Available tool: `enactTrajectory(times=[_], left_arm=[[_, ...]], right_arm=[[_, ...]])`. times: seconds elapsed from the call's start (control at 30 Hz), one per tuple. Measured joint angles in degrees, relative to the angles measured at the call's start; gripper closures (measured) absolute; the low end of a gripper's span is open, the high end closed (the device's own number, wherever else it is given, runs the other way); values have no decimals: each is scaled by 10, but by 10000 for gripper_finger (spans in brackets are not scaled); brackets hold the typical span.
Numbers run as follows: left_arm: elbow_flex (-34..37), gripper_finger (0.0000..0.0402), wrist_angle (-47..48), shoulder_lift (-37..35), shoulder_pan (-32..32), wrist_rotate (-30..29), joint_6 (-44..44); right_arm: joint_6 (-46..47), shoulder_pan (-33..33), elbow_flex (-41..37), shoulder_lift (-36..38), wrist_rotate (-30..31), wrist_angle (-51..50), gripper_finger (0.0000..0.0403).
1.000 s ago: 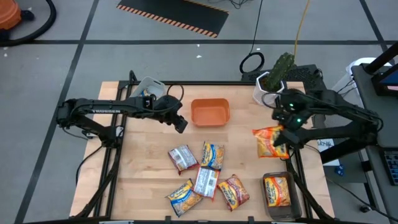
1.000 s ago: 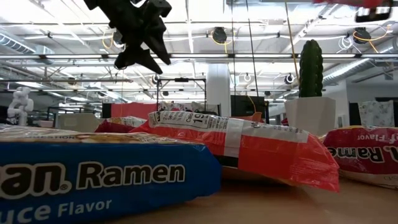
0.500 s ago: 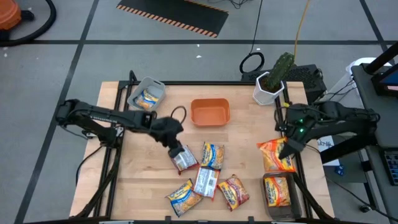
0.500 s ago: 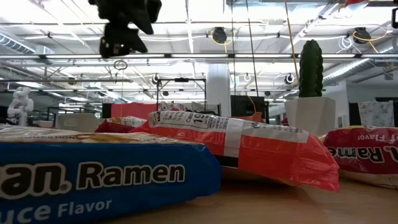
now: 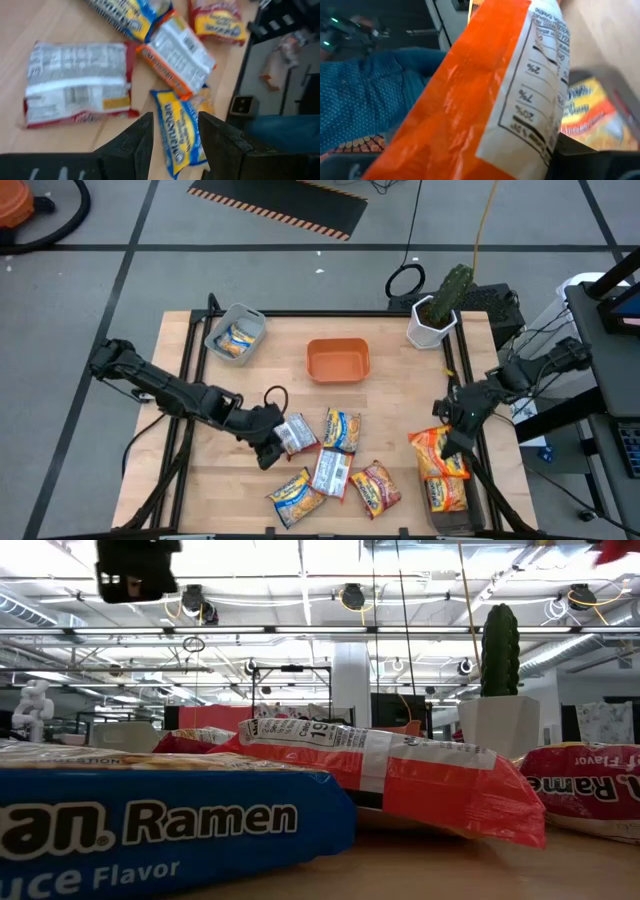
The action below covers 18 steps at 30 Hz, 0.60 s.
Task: Sort Maruchan noodles
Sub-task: Put the left orange noodle pack into the black bin
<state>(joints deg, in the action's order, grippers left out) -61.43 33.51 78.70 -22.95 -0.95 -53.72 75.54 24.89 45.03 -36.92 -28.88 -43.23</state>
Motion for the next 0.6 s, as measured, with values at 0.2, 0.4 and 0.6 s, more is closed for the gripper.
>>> enactTrajectory(times=[0.2,0.4,0.6], left_arm=[[0,240,58,0,-27,-17,-11],[0,240,68,0,-35,-24,-21],[0,240,67,0,-41,-48,-21]], right_arm=[[68,99,-12,-22,45,8,289],[138,177,-43,-47,88,58,288],[201,237,-74,-69,96,102,285]])
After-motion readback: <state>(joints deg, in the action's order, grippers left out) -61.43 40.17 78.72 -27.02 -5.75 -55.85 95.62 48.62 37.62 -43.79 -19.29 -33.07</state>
